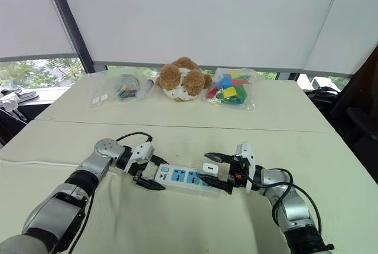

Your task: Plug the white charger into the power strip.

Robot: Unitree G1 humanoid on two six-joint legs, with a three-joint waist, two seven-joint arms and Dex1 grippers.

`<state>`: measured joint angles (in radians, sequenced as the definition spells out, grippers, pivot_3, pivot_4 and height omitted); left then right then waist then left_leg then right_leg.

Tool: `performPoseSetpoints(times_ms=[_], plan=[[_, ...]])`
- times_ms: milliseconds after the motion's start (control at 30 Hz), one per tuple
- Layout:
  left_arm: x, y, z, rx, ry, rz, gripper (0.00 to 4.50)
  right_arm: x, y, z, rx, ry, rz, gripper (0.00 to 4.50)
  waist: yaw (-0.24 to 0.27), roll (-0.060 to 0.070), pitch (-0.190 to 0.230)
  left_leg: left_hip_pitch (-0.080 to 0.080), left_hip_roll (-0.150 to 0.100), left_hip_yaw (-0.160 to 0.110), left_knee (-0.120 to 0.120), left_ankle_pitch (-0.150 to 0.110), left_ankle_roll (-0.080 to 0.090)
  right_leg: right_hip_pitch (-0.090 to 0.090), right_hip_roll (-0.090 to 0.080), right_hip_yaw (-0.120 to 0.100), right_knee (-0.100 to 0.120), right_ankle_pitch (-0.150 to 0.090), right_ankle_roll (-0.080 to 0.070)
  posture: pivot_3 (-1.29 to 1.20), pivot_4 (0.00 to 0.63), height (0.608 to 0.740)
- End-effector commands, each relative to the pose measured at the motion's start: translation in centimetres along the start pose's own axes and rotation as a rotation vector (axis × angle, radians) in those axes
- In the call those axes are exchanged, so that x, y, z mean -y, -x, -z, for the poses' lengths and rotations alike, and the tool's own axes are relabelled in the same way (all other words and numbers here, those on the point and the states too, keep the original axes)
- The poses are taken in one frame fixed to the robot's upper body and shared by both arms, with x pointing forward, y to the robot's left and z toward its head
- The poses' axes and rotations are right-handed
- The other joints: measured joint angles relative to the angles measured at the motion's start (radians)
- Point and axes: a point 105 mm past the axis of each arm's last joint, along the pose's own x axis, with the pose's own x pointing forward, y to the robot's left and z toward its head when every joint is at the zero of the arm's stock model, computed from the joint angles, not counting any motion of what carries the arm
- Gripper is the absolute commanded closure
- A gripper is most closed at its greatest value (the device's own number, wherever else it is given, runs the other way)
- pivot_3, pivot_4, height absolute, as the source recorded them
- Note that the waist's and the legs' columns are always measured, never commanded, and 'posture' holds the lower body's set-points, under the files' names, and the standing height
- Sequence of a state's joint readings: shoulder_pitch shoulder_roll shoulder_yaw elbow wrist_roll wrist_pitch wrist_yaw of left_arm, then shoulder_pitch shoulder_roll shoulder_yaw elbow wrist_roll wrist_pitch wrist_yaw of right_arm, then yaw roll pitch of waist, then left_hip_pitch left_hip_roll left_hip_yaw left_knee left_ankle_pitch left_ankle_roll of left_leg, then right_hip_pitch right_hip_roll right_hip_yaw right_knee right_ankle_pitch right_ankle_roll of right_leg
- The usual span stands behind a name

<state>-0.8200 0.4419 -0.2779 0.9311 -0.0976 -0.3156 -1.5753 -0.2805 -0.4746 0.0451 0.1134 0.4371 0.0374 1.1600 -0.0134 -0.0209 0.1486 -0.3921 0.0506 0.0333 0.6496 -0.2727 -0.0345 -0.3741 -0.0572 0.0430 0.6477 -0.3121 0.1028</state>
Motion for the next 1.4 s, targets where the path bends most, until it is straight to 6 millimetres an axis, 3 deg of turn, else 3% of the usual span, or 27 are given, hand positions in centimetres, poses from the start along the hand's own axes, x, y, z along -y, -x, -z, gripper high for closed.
performPoseSetpoints(times_ms=[33, 100, 267, 400, 867, 1133, 1200, 1333, 1400], plan=[[-0.3, 0.3, 0.7, -0.041, 0.019, -0.041, 1.46, 0.5, 0.3, -1.0, 0.012, 0.031, 0.010, 2.68, 0.000, 0.000, 0.000, 0.000, 0.000, 0.000, 0.000, 0.000, 0.000, 0.000, 0.001, 0.000, 0.000, 0.000, 0.001, 0.00, 0.150, 0.739], [-0.3, 0.3, 0.7, -0.039, 0.019, -0.045, 1.46, 0.4, 0.3, -0.7, -0.004, 0.021, 0.002, 3.68, 0.001, 0.000, 0.001, 0.000, 0.000, 0.000, 0.000, 0.000, 0.000, 0.000, 0.002, 0.000, 0.000, 0.001, 0.002, 0.00, 0.150, 0.739], [-0.4, 0.4, 0.8, -0.040, 0.020, -0.054, 1.46, 0.0, 0.3, 0.1, -0.056, 0.000, -0.039, 3.67, 0.002, 0.000, 0.001, 0.000, 0.000, -0.001, 0.000, 0.000, 0.000, 0.000, 0.002, 0.000, 0.000, 0.001, 0.002, 0.00, 0.150, 0.739], [-0.4, 0.4, 0.9, -0.048, 0.022, -0.054, 1.46, -0.1, 0.7, 1.8, -0.166, -0.010, -0.095, 3.67, 0.002, 0.000, 0.001, 0.000, 0.000, -0.001, 0.001, 0.000, 0.000, 0.000, 0.002, 0.000, 0.000, 0.001, 0.002, 0.00, 0.150, 0.739], [-0.3, 0.1, 1.1, -0.052, 0.018, -0.052, 1.46, 0.7, 0.9, 5.4, -0.328, -0.105, -0.129, 3.67, 0.000, -0.004, -0.001, 0.003, 0.000, -0.003, 0.003, 0.000, 0.000, 0.005, 0.003, 0.001, 0.000, 0.001, 0.001, 0.00, 0.150, 0.739], [-0.4, 0.1, 1.3, -0.048, 0.024, -0.073, 1.46, -0.1, 1.0, 6.2, -0.333, -0.108, -0.137, 3.67, -0.001, -0.007, -0.004, 0.006, 0.001, -0.005, 0.003, 0.000, 0.000, 0.008, 0.002, 0.001, 0.000, 0.000, 0.000, 0.00, 0.150, 0.739], [-0.3, 0.0, 1.3, -0.048, 0.024, -0.075, 1.46, 0.2, 0.9, 5.6, -0.303, -0.087, -0.122, 3.67, -0.001, -0.007, -0.005, 0.006, 0.001, -0.005, 0.003, 0.000, 0.000, 0.008, 0.002, 0.001, 0.000, -0.001, -0.002, 0.00, 0.150, 0.739], [-0.5, -0.1, 1.2, -0.044, 0.019, -0.085, 1.46, 1.1, 1.1, 2.9, -0.197, -0.021, -0.083, 1.75, 0.005, -0.004, -0.003, 0.004, 0.000, -0.006, 0.003, 0.000, 0.000, 0.007, 0.002, 0.000, 0.000, -0.001, -0.002, 0.00, 0.150, 0.739], [-0.6, -0.1, 1.2, -0.043, 0.016, -0.094, 1.46, 1.7, 0.9, -1.3, -0.080, 0.081, -0.030, 0.69, 0.004, 0.002, 0.000, 0.002, -0.001, -0.005, 0.003, 0.000, 0.000, 0.004, 0.000, 0.001, 0.000, 0.001, 0.001, 0.00, 0.150, 0.739]])
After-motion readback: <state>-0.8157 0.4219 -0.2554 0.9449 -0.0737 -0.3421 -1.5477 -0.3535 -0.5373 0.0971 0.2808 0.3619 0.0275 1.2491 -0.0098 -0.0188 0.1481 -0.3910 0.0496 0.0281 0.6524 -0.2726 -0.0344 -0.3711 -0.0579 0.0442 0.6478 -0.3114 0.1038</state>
